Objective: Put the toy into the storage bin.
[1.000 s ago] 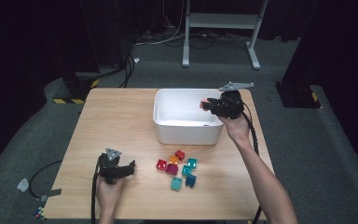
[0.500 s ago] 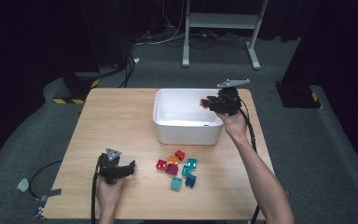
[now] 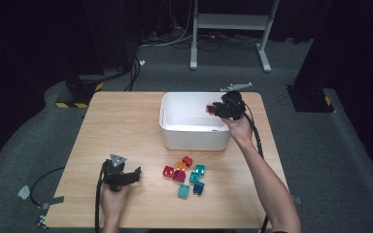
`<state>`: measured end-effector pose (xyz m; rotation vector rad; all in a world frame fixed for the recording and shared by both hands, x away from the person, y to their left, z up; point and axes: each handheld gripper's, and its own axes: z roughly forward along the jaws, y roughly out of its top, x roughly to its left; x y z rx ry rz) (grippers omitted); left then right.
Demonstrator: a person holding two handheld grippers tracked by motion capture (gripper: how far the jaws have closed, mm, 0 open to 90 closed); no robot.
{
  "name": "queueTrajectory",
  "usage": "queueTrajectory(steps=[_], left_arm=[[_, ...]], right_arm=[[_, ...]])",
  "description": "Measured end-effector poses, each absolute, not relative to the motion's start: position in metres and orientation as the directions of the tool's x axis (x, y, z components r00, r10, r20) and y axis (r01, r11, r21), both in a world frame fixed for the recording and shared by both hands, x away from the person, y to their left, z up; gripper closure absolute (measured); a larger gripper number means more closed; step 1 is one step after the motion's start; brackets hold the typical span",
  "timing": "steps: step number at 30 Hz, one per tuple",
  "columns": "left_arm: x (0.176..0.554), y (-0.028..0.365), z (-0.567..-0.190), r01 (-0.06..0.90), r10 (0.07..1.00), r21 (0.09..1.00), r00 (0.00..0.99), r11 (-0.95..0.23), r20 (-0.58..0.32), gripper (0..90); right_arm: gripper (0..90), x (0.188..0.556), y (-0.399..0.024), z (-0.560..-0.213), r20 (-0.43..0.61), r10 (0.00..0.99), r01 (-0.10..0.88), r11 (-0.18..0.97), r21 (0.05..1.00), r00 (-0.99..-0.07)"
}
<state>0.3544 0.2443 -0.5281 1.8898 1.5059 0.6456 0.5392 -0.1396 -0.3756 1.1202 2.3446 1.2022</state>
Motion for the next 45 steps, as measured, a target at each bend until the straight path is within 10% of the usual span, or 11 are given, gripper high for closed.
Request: queueTrajectory(steps=[45], left_arm=[[0.354, 0.244, -0.528, 0.665, 0.974, 0.731, 0.228, -0.151, -0.006, 15.0]], right_arm=[[25.7, 0.484, -0.168, -0.363, 0.131, 0.679, 0.41, 0.269, 0.871, -0.722]])
